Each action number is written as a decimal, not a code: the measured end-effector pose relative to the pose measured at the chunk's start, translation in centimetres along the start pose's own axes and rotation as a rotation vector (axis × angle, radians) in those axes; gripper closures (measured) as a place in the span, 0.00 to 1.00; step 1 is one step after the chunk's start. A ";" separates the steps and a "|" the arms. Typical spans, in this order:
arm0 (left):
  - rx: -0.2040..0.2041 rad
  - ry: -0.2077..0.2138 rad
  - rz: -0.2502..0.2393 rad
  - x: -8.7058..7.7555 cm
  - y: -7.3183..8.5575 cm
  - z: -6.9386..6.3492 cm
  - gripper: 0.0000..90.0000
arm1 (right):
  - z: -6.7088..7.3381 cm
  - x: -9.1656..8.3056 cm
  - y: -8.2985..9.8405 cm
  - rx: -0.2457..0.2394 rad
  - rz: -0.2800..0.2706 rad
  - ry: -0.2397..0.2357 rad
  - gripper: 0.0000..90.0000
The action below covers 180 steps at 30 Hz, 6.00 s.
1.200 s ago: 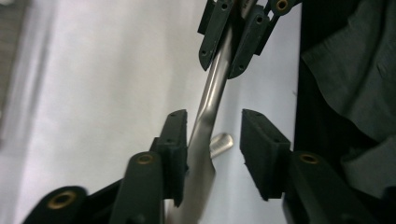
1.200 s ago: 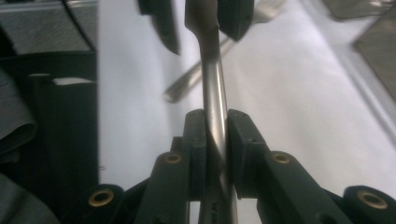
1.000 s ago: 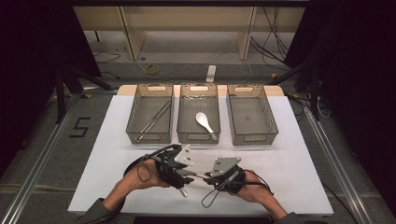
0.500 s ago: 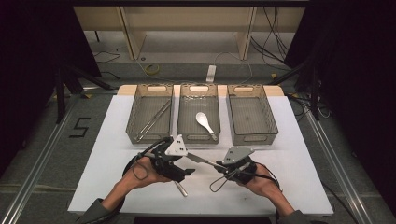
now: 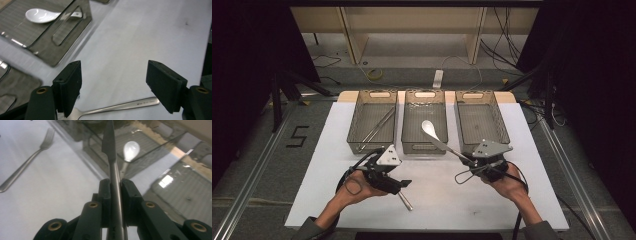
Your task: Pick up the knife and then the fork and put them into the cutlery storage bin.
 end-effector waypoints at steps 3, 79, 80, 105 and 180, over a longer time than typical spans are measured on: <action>-0.030 -0.006 0.004 0.2 0.6 0.4 0.31 | -1.3 -0.6 -0.1 0.013 -0.003 0.041 0.88; -0.227 -0.107 -0.030 0.2 2.6 3.3 0.22 | -9.3 0.6 -2.3 0.313 -0.064 0.136 0.38; -0.227 -0.111 -0.028 0.2 2.7 3.4 0.23 | -8.7 0.4 -2.2 0.308 -0.074 0.124 0.38; -0.151 -0.184 0.033 2.6 3.1 5.5 0.75 | 0.3 -1.5 2.3 0.249 -0.141 0.021 0.35; -0.083 -0.056 0.521 3.6 7.5 5.2 0.99 | 3.5 -1.5 4.5 0.232 -0.083 -0.049 0.32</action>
Point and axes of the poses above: each handheld gripper's, and its own axes: x roughly forward along the jaws, y roughly out of its underside, z roughly to its left, the point moved 4 cm from there along x, roughly forward along the jaws, and after that the axes turned 15 degrees about -y, right-handed, at the moved point
